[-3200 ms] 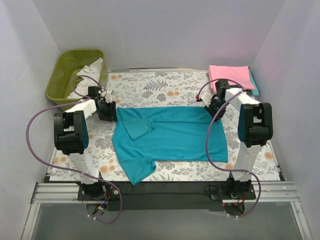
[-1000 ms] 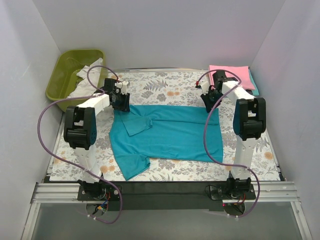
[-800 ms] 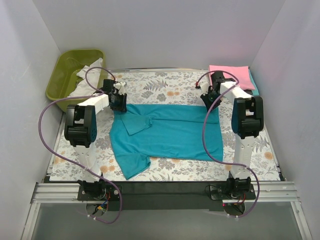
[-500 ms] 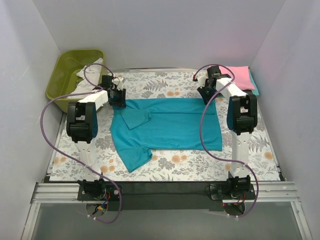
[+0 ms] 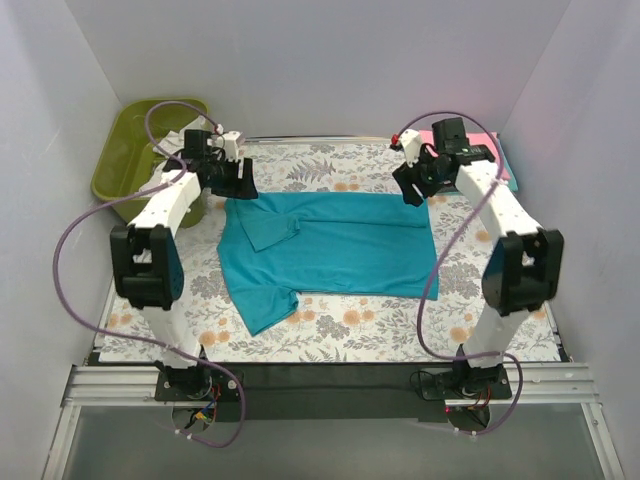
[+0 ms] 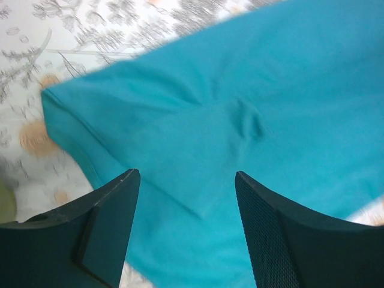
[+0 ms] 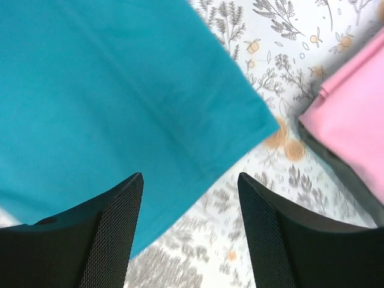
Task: Fold and stack the t-shirts
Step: Fold the tshirt
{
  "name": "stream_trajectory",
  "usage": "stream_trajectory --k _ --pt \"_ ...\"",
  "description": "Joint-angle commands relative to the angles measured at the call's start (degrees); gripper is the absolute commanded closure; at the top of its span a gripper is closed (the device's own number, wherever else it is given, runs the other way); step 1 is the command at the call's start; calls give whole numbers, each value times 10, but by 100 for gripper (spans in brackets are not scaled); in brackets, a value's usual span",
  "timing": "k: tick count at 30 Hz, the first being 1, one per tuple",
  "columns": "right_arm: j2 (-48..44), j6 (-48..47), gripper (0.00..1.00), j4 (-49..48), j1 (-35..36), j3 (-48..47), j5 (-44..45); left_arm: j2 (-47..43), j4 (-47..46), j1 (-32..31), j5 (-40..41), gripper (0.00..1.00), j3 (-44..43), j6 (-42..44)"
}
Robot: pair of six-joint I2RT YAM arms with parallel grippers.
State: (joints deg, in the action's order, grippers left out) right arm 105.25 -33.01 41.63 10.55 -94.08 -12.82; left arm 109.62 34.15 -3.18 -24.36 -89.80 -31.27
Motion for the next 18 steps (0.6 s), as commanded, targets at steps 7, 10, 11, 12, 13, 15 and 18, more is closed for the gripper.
stream_trajectory --k 7,10,11,12,13,15,18 --pt "-227 -114 59 83 13 301 -2 -266 113 53 -111 40 233 163" --pt "-287 -125 59 78 27 386 29 -315 143 55 -104 43 300 232" --pt "-296 -125 59 73 29 402 33 -326 151 56 -100 43 315 248" --pt "-304 -123 59 66 30 431 38 -346 150 55 -90 44 334 262" --pt "-318 -118 59 58 35 442 43 -356 145 55 -86 46 364 281" --pt "-326 -108 59 52 45 458 45 -377 137 54 -76 46 400 308" --pt "-334 -91 59 36 66 479 56 -388 132 52 -61 47 425 310"
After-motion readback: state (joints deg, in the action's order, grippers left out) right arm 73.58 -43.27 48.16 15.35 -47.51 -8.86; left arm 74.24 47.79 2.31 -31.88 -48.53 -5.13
